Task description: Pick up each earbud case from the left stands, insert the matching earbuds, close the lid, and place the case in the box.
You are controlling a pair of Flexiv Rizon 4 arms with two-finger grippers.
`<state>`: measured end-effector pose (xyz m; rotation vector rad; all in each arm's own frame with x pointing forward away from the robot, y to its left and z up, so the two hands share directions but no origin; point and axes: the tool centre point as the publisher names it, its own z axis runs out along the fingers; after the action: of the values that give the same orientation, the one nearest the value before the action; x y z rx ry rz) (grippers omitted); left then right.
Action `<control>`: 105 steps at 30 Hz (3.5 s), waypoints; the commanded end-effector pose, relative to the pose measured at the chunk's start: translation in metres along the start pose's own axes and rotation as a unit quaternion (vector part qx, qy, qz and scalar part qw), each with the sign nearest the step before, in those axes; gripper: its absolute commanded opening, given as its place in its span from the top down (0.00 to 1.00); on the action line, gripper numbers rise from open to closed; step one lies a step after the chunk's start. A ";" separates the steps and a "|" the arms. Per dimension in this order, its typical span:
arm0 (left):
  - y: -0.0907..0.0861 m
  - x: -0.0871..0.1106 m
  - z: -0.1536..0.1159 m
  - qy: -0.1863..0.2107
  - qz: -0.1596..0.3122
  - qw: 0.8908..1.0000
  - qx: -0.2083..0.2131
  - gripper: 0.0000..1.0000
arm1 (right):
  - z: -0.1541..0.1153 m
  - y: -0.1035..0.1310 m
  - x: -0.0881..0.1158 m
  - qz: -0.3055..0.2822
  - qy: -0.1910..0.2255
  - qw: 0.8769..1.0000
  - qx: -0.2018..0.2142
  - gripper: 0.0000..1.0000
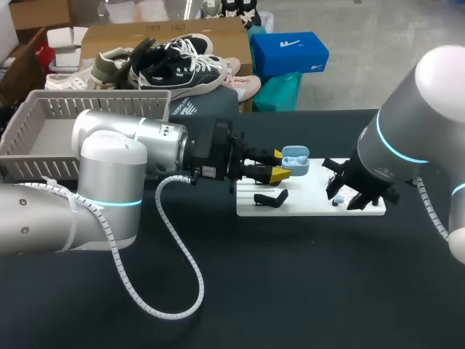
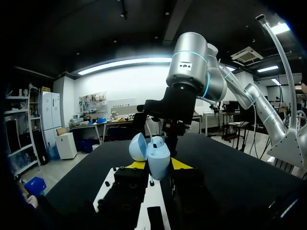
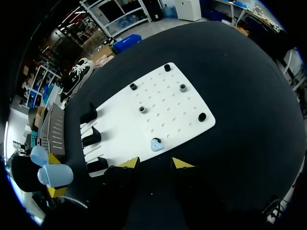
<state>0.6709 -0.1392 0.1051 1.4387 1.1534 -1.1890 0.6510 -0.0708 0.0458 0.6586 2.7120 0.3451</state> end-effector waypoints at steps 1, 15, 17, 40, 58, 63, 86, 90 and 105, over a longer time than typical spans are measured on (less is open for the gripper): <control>0.000 0.001 0.000 -0.001 0.001 1.000 -0.001 1.00 | 0.011 -0.001 0.002 0.004 -0.010 1.000 -0.007 0.62; 0.000 0.001 0.000 -0.001 0.001 1.000 -0.001 1.00 | 0.019 -0.003 -0.005 0.020 -0.011 1.000 -0.018 0.71; 0.000 0.001 0.000 -0.001 0.001 1.000 -0.001 1.00 | 0.020 -0.003 -0.006 0.022 -0.011 1.000 -0.019 0.71; 0.000 0.001 0.000 -0.001 0.001 1.000 -0.001 1.00 | 0.027 -0.001 -0.014 0.017 -0.005 1.000 -0.021 0.73; 0.000 0.001 0.000 -0.001 0.001 1.000 -0.001 1.00 | 0.033 -0.001 -0.016 0.012 0.002 1.000 -0.017 0.78; 0.000 0.001 0.000 -0.001 0.001 1.000 -0.001 1.00 | 0.034 -0.001 -0.017 0.009 0.004 1.000 -0.016 0.88; 0.000 0.001 0.000 -0.001 0.001 1.000 -0.001 1.00 | -0.008 -0.009 -0.018 0.018 -0.014 0.999 -0.049 1.00; 0.000 0.001 0.000 -0.001 0.001 1.000 -0.001 1.00 | -0.028 -0.013 -0.020 0.016 -0.026 0.998 -0.054 1.00; 0.000 0.001 0.000 -0.001 0.001 1.000 -0.001 1.00 | -0.134 0.044 -0.020 -0.180 0.009 0.983 -0.028 1.00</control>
<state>0.6709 -0.1392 0.1051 1.4387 1.1533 -1.1890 0.6425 -0.0700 0.1561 0.2201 2.6137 0.4161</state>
